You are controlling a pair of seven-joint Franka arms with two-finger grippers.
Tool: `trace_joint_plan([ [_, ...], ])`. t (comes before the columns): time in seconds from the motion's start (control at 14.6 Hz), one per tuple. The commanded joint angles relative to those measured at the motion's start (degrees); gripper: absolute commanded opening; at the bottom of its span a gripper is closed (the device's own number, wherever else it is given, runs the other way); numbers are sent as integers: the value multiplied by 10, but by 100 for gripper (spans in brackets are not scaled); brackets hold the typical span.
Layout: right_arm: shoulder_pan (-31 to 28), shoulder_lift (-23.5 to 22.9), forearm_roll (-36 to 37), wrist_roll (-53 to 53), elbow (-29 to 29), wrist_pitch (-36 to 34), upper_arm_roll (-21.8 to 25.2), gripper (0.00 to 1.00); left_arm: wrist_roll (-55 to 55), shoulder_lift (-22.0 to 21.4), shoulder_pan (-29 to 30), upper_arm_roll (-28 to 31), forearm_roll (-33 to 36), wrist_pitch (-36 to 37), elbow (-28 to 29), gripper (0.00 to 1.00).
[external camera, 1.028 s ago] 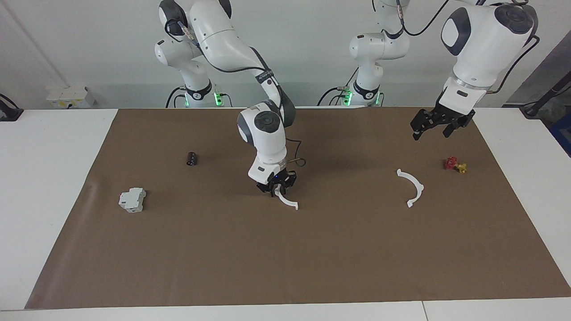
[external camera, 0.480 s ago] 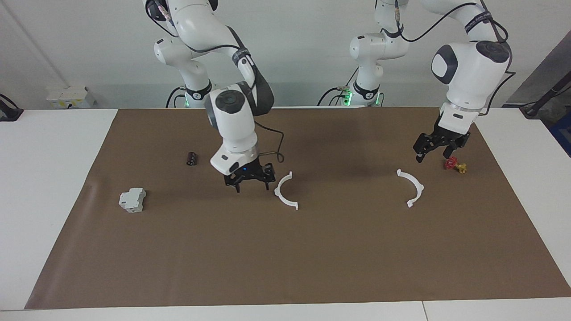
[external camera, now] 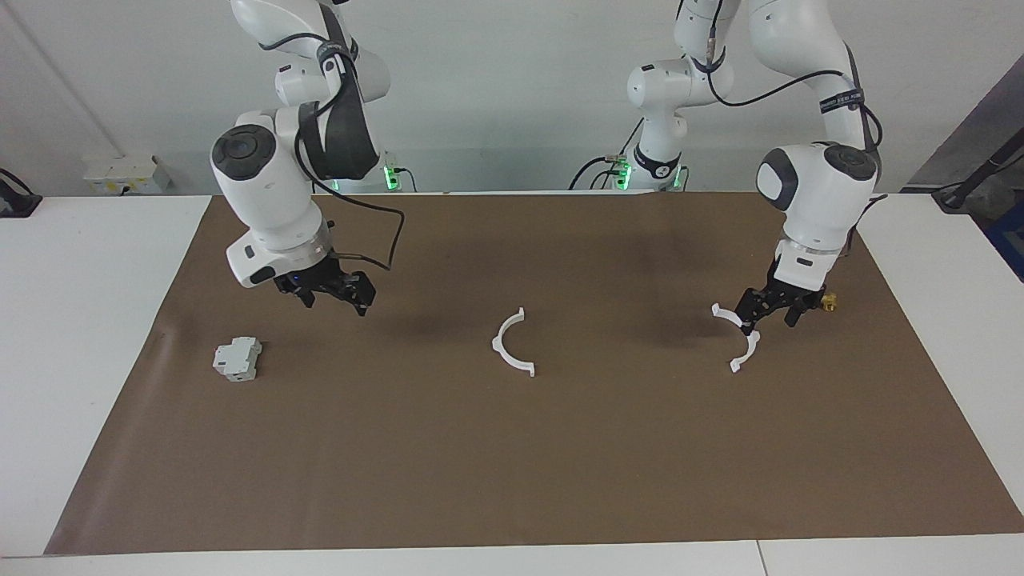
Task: Assemble drain pipe with both arms
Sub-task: 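Open the right gripper and retract while the left gripper grasps the other half-ring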
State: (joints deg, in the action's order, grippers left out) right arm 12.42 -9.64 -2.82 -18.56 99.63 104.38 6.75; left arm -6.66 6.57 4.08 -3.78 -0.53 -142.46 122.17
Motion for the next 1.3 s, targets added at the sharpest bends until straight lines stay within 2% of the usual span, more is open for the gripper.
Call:
trace_joint_plan([
  [0.0, -41, 30, 9, 47, 28, -43, -9, 100, 3, 28, 6, -3, 9, -34, 9, 100],
  [0.27, -103, 56, 10, 142, 50, -64, -9, 100, -1, 21, 40, -3, 9, -34, 49, 100],
  [0.62, -146, 81, 12, 242, 47, -65, -8, 100, -6, 26, 39, -3, 9, -37, 54, 100],
  [0.75, -144, 95, 27, 245, 32, -66, -8, 100, -11, 27, 35, -3, 9, -45, 56, 100],
  [1.03, -138, 105, 55, 209, -30, -127, -15, 100, -29, 29, 30, -3, 10, -66, 70, 100],
  [1.17, -133, 107, 58, 190, -51, -140, -23, 100, -29, 29, 30, -3, 9, -70, 76, 94],
  [1.23, -110, 112, 65, 176, -51, -144, -24, 100, -29, 29, 30, -3, 9, -71, 76, 89],
])
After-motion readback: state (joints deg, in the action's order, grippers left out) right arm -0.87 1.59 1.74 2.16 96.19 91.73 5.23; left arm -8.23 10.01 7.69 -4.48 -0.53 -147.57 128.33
